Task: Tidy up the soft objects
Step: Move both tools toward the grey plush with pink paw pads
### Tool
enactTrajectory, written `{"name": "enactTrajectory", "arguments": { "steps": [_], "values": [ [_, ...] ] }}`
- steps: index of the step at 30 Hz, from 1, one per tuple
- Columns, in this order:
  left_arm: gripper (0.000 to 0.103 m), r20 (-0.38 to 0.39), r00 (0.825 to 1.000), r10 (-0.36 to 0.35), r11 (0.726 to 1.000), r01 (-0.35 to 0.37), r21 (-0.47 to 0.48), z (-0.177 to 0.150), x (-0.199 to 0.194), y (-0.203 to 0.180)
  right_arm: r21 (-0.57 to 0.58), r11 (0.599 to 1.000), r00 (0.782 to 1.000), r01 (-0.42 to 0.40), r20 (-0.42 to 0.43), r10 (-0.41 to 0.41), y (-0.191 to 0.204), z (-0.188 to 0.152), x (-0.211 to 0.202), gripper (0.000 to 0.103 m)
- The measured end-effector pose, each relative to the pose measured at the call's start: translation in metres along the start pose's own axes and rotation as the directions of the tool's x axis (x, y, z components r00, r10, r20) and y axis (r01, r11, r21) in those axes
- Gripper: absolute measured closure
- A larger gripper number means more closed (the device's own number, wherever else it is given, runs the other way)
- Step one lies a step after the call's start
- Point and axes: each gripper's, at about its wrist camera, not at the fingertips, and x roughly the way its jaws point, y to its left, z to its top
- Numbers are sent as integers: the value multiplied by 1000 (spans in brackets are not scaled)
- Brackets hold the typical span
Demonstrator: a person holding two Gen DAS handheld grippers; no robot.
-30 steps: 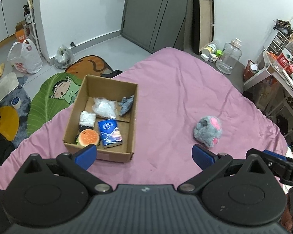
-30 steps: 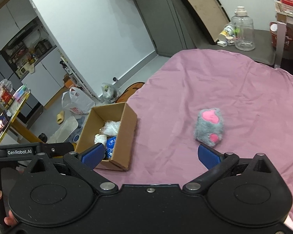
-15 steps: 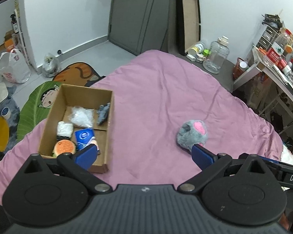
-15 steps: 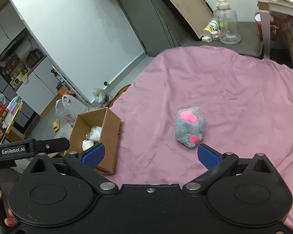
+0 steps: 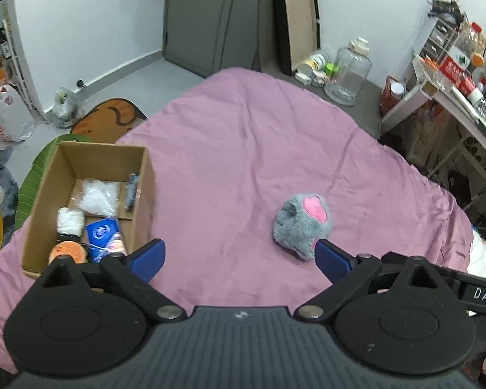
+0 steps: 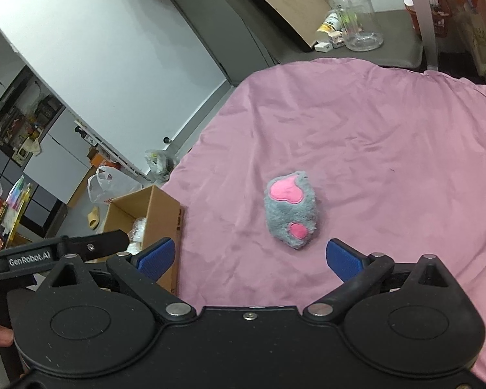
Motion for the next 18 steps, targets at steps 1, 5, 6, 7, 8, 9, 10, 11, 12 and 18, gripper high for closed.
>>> {"name": "enactTrajectory", "arguments": {
  "steps": [1,5,6,7,8,9,10,11,12,18],
  "values": [
    [9,-5,1000,-3,1000,3,1,0,4,-2,5,1000,1000,-1,-2,1,-3,1,2,3],
    [13,-28,999,-20,1000,20,3,1,21,-13,41,999,1000,-6,-15,7,-16,6,13,9],
    [16,-36,999,-23,1000,23,5,2,26,-15,49,999,1000,-5,-19,6,-19,7,16,10],
    [18,-39,999,-25,1000,25,6,2,30,-18,55,998,1000,-4,-22,5,-22,8,18,11],
    [19,-42,999,-25,1000,25,6,3,33,-19,61,998,1000,-4,-26,5,-25,9,22,12],
    [20,-47,999,-24,1000,24,6,4,38,-22,67,998,1000,-4,-30,6,-28,10,25,13],
    [23,-53,998,-26,1000,26,6,5,43,-24,73,997,999,-4,-34,6,-31,11,28,13],
    [24,-58,998,-27,1000,28,5,6,47,-25,78,997,999,-4,-38,7,-33,12,32,14],
    [27,-65,997,-29,1000,29,2,7,53,-26,82,997,999,-4,-42,7,-36,12,35,15],
    [42,-100,994,-50,999,49,-17,12,81,-32,114,994,997,-5,-73,13,-52,17,56,26]
  ]
}}
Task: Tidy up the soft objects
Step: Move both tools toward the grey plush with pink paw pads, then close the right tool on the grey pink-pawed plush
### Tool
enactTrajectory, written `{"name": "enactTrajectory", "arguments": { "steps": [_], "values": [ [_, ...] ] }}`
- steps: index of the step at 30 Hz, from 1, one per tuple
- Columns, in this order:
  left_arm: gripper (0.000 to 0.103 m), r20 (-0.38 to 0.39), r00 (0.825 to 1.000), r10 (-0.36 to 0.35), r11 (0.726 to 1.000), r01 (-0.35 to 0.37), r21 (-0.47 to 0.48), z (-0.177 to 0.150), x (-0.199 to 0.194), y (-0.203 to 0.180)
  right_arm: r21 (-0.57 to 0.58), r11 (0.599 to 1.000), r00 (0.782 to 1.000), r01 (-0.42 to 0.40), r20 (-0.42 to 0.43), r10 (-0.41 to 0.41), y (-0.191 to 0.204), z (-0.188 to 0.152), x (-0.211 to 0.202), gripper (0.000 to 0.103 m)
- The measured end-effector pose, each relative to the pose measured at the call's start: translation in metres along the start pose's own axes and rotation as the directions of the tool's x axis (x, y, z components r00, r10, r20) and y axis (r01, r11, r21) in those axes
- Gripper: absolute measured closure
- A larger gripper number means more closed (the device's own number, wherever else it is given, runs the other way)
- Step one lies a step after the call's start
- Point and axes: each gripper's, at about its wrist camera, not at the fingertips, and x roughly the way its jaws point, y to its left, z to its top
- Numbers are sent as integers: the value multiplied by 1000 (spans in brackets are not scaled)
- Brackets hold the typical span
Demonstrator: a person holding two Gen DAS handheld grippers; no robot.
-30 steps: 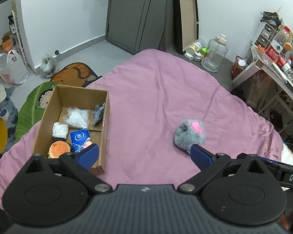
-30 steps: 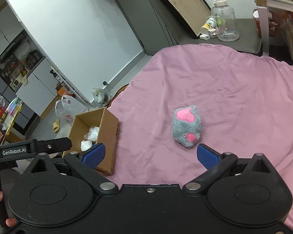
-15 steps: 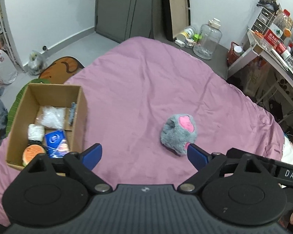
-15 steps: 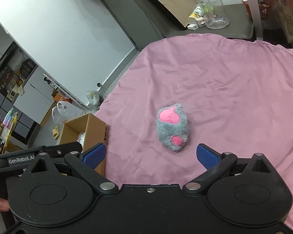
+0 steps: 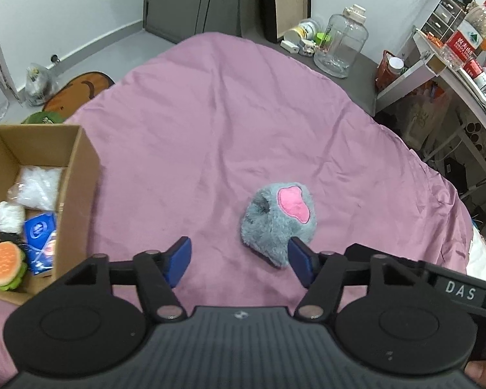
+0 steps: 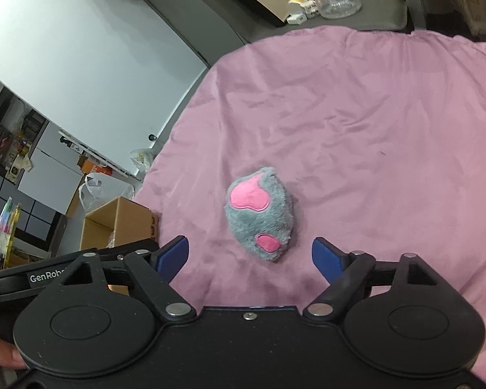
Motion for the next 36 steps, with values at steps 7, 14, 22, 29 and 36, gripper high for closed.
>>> {"name": "enactTrajectory", "arguments": {
  "steps": [7,14,22,29,36],
  "values": [
    [54,-38,999,-23,1000,23,-2,12,32,-9,33,999,999,-4,-37,5,-14,11,24,43],
    [59,-66,997,-39,999,39,0,24,59,-17,40,999,997,-5,-76,8,-23,19,48,48],
    [62,-104,993,-48,999,47,-3,31,87,-19,50,999,994,-9,-109,14,-33,22,65,54],
    [73,-110,989,-102,995,100,-21,35,99,-19,45,999,990,-29,-133,35,-27,21,77,56],
    [90,-115,985,-126,992,124,-29,39,103,-18,34,999,989,-43,-138,47,-26,19,87,66]
  ]
}}
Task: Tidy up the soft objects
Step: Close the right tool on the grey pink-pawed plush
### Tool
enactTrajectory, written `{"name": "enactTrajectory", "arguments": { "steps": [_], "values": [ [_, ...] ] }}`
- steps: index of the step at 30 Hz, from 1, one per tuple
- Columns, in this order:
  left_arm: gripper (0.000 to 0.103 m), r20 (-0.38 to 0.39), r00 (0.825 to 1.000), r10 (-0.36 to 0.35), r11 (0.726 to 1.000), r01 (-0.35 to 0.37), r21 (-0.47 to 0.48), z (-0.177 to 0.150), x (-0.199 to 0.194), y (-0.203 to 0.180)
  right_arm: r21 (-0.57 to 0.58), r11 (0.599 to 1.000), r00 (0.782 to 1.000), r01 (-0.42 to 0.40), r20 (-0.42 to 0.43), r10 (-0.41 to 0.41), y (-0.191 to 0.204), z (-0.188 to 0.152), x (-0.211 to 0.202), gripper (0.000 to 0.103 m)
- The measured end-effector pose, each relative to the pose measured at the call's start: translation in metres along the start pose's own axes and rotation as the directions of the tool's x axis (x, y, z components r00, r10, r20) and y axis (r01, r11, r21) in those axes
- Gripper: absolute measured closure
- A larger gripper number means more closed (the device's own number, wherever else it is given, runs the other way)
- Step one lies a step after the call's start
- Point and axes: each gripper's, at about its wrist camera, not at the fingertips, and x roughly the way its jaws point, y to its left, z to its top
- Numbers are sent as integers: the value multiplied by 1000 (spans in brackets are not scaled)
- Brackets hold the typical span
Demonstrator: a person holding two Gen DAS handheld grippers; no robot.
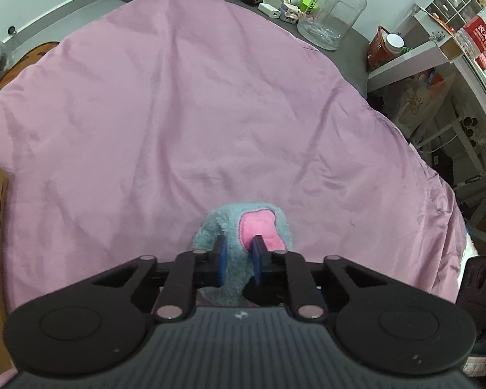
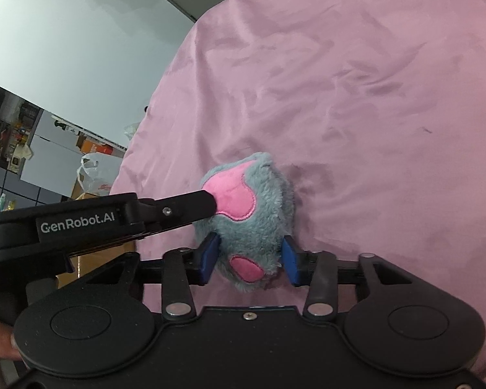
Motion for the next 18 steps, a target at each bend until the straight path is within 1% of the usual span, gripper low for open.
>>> {"name": "enactTrajectory", "arguments": {
  "steps": [3,6,11,18],
  "values": [
    [90,1,1000,-1,1000,1,3,-1,-3,0,-23,1000,1000,8,5,-8,4,0,-1,72],
    [90,2,1000,-5,1000,5,-6,-1,-7,2,-48,999,1000,11,9,-11,11,-1,-4,76],
    [90,11,1000,-14,1000,14,-20,-2,-18,6,-80,997,1000,12,22,-11,23,-3,-12,78],
    [90,46,999,-21,999,22,-31,-7,-47,15,-126,992,999,6,35,-1,47,-8,-26,78]
  ]
}}
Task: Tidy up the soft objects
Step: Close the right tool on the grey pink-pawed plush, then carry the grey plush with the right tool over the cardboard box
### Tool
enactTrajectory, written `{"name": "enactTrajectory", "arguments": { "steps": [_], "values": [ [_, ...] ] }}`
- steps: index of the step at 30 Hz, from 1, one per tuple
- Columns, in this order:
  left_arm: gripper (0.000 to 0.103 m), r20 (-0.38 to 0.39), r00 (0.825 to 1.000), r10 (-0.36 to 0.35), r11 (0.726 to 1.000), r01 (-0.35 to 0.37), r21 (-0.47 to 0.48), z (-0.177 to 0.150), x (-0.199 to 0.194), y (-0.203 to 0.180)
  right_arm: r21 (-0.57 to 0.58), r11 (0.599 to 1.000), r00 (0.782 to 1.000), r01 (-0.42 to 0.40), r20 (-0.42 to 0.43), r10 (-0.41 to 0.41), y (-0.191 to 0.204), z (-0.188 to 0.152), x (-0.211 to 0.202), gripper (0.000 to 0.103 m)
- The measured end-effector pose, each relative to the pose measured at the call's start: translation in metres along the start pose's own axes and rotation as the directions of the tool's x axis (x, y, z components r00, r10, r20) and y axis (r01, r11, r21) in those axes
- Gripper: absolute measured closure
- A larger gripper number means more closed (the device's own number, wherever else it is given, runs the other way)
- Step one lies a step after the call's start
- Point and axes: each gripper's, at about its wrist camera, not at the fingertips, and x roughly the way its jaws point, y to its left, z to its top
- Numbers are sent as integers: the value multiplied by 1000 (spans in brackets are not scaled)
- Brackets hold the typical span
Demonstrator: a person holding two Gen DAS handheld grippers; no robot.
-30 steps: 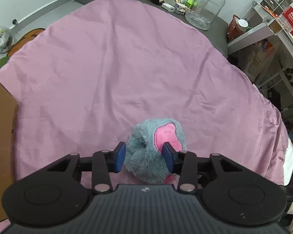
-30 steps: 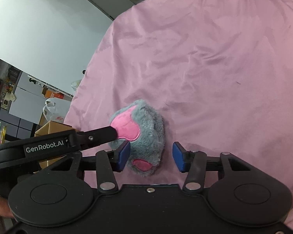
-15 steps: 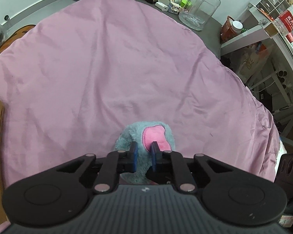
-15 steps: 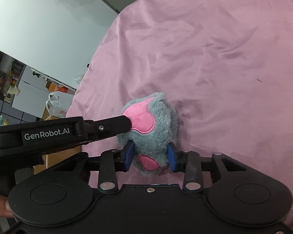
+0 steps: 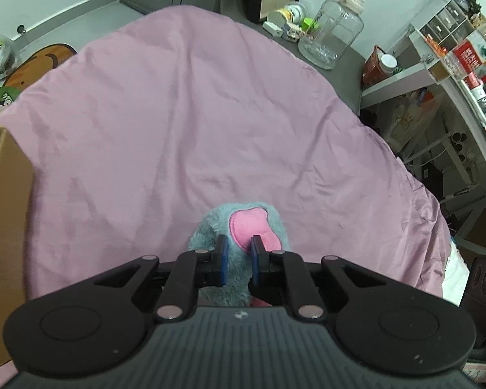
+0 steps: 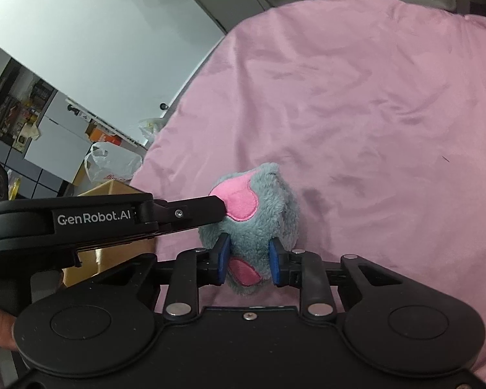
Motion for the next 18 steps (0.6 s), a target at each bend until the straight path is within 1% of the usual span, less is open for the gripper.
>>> {"name": "enactTrajectory", "arguments": {
  "steps": [18],
  "values": [
    [90,88,996,-9,999,13,-36,-19,-81,28,-101,995,999,-19,48,24,72,-18,-32,79]
  ]
}}
